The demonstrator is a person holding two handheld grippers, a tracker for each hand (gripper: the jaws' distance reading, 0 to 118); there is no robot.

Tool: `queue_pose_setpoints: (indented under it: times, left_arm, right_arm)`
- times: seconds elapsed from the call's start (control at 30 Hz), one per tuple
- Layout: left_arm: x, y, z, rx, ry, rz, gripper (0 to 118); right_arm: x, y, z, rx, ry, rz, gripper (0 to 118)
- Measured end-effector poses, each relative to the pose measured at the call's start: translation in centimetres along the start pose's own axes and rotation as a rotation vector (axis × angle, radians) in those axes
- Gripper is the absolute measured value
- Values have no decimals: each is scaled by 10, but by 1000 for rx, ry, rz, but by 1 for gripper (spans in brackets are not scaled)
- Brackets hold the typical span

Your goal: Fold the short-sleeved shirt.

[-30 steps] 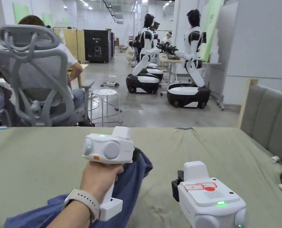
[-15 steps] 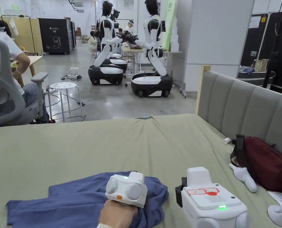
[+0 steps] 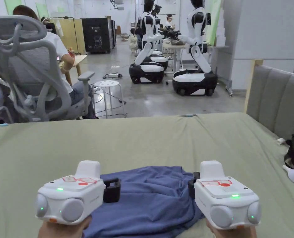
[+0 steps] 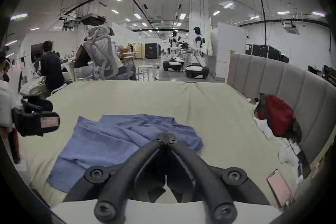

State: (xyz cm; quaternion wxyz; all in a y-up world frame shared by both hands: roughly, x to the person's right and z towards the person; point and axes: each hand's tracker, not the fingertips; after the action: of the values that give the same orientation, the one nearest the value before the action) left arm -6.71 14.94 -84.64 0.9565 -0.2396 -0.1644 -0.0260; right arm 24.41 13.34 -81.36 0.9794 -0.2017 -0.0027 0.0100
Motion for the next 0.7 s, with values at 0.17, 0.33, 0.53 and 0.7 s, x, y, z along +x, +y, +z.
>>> queue_pose_setpoints:
  times: [0.17, 0.33, 0.53, 0.7]
  left_arm:
    - [-47, -23, 26, -17, 135, 10, 0]
    - [-74, 2, 1, -114, 150, 88, 0]
    - [-117, 47, -94, -364, 163, 101, 0]
    - [-146, 51, -181, -520, 185, 197, 0]
  right_arm:
    - [-35, 0, 0, 19, 35, 14, 0]
    - [-41, -1, -2, 6, 56, 51, 0]
    - [-30, -5, -19, -15, 49, 109, 0]
    - [-13, -11, -47, -47, 49, 106, 0]
